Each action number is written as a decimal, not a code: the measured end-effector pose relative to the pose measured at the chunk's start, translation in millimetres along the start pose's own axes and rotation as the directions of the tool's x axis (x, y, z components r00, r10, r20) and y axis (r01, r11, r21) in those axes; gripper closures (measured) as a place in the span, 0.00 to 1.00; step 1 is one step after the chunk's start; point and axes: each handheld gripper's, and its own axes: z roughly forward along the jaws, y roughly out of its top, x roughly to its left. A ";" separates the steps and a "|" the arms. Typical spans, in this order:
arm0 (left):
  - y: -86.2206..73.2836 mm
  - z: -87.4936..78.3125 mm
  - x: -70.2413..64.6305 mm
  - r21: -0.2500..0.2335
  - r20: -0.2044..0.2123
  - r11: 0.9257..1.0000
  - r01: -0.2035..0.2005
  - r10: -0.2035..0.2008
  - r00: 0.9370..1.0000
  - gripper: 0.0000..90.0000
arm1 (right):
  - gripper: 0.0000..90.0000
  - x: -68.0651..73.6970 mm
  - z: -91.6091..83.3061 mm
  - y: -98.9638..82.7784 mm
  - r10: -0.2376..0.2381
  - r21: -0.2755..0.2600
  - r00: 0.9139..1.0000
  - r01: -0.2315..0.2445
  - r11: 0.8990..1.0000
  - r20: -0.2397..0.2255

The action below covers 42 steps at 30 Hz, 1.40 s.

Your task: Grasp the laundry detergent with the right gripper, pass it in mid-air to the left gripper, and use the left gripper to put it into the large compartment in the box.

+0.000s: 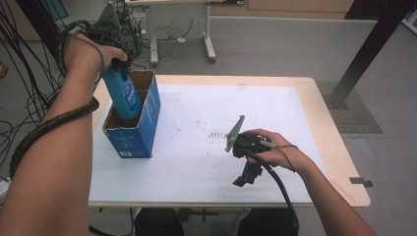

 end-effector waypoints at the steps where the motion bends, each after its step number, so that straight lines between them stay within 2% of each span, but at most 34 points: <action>1: -0.5 2.7 -0.1 -0.001 0.001 1.000 0.000 0.000 1.000 0.42 | 0.04 0.0 0.3 -0.1 0.001 0.000 1.000 -0.001 1.000 0.000; 13: -8.7 32.7 -1.5 0.007 -0.016 1.000 -0.011 0.011 1.000 0.42 | 0.04 0.6 2.0 0.5 -0.008 0.005 1.000 0.008 1.000 -0.005; 23: -17.5 60.4 -5.0 0.032 -0.006 0.999 -0.025 0.026 1.000 0.42 | 0.04 -0.3 3.8 0.3 0.003 0.006 1.000 -0.003 1.000 -0.004; 42: -31.4 98.2 -8.0 0.047 -0.014 0.998 -0.029 0.030 0.999 0.42 | 0.04 0.2 4.0 -1.5 0.008 0.003 1.000 -0.008 1.000 -0.002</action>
